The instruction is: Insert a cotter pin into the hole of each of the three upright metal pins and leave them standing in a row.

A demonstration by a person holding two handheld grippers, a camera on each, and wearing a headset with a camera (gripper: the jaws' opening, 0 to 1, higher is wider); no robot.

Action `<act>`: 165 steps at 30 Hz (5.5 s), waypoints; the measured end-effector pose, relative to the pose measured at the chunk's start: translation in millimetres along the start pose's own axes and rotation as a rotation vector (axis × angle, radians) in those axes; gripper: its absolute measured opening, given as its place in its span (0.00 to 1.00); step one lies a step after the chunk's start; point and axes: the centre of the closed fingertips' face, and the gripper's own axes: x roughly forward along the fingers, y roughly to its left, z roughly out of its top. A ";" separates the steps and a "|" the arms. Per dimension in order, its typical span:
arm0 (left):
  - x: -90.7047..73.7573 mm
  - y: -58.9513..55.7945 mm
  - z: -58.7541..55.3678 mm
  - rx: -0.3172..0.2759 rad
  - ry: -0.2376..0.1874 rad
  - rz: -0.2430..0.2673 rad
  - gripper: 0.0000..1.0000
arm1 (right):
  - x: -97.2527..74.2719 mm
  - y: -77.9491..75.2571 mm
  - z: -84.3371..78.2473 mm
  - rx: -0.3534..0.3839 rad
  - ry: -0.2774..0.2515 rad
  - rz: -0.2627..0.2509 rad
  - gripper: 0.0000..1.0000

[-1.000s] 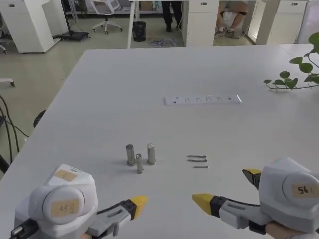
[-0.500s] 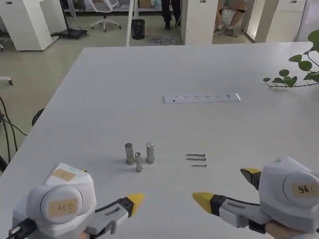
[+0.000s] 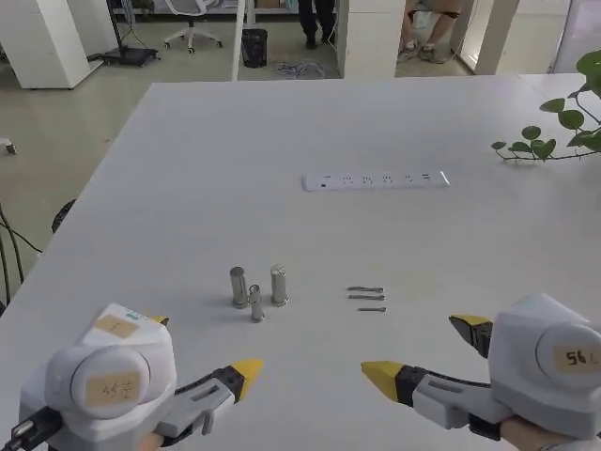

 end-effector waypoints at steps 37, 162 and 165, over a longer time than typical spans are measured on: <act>115.5 -0.7 6.6 0.026 0.006 -0.162 0.18 | 26.4 0.3 0.8 -0.002 0.032 0.068 0.67; 36.5 -25.2 -2.0 -0.042 0.015 -0.186 0.89 | 115.5 -48.7 -30.6 -0.616 0.598 0.435 0.05; 34.5 -23.6 -4.2 -0.039 0.024 -0.183 0.88 | 114.9 -50.3 -33.2 -0.630 0.619 0.436 0.03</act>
